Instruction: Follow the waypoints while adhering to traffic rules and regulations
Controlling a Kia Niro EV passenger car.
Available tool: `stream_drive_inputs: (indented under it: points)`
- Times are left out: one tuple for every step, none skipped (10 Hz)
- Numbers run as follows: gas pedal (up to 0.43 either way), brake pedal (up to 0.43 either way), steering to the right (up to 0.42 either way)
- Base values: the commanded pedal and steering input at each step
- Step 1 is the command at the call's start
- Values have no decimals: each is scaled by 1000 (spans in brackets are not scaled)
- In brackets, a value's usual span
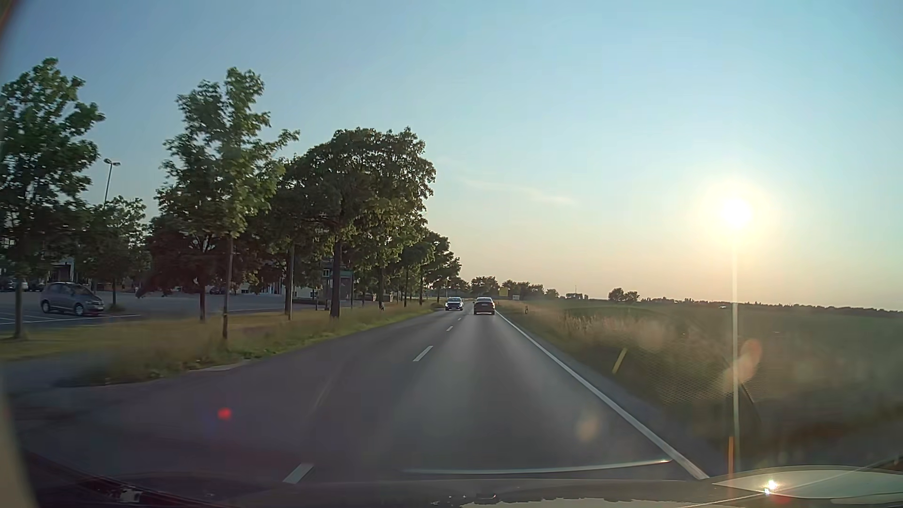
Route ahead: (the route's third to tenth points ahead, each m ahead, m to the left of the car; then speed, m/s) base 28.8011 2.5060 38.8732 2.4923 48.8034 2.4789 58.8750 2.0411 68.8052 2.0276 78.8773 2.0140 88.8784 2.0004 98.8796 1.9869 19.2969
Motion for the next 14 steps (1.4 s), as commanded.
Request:
stream_drive_inputs:
  points:
    - [150,18,2]
    - [150,18,2]
    - [150,12,3]
    - [150,12,2]
    - [150,18,2]
    - [157,18,2]
    - [157,18,2]
    - [157,18,1]
    - [169,18,2]
    - [169,12,2]
    - [169,12,1]
    - [169,12,1]
    - [169,18,1]
    - [169,18,1]
